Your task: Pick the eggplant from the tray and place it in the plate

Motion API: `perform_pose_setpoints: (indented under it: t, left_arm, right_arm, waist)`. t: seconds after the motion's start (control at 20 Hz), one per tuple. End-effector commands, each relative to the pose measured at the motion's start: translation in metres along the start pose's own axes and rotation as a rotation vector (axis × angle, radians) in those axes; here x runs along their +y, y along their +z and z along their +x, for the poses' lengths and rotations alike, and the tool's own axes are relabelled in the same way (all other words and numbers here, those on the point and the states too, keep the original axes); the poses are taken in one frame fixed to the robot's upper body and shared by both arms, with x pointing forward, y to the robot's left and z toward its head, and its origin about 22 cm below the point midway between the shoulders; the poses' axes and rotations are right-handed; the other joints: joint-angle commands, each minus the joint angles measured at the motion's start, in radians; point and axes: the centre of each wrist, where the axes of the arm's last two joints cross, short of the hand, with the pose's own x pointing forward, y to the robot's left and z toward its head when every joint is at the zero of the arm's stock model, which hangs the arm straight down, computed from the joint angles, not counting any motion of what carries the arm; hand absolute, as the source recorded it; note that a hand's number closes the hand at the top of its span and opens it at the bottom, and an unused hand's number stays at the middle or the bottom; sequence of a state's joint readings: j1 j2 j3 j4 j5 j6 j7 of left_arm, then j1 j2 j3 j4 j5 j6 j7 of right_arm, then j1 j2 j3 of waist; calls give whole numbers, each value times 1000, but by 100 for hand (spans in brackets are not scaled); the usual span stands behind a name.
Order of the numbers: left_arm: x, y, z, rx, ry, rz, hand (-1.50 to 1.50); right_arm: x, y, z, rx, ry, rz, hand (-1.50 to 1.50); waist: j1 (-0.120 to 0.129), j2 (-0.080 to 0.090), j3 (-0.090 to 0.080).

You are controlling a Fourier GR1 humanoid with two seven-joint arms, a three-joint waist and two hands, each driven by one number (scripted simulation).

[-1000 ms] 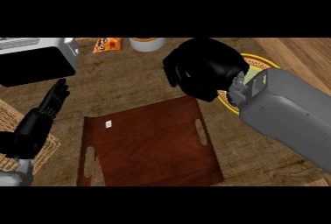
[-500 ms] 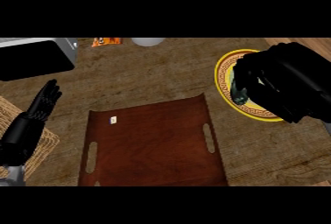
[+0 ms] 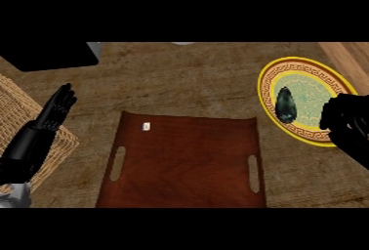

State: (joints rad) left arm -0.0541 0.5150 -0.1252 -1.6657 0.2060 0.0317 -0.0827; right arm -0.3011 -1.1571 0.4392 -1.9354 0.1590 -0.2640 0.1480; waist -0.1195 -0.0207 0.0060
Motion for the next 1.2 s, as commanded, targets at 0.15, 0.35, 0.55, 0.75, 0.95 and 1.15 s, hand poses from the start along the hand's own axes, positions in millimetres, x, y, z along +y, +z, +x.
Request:
perform_pose_setpoints:
  t: [0.15, 0.35, 0.55, 0.75, 0.95, 1.15]
  left_arm:
    - [-20, -10, 18, -46, 3, -75, 0]
    - [-29, -14, 6, -69, 10, -97, 0]
    - [-40, -26, 10, -77, 15, -125, 0]
    - [-37, -34, 18, -75, -5, -129, 0]
    - [-32, -36, 22, -85, 16, -140, 0]
    - [-30, -29, 7, -65, 6, -116, 0]
  right_arm:
    - [6, 47, -65, 98, -1, -152, 150]
    - [10, 38, -104, 145, -2, -175, 150]
    - [49, 32, -132, 193, 63, -81, 150]
    - [73, 38, -155, 367, -1, 9, 150]
    - [95, 17, -172, 376, 1, 97, -150]
    - [104, 18, -195, 300, -47, 15, -150]
  waist:
    - [82, 15, -4]
    - [118, 22, -6]
    - [136, 26, -5]
    - [142, 28, -5]
    - [147, 28, -5]
    - [139, 26, -5]
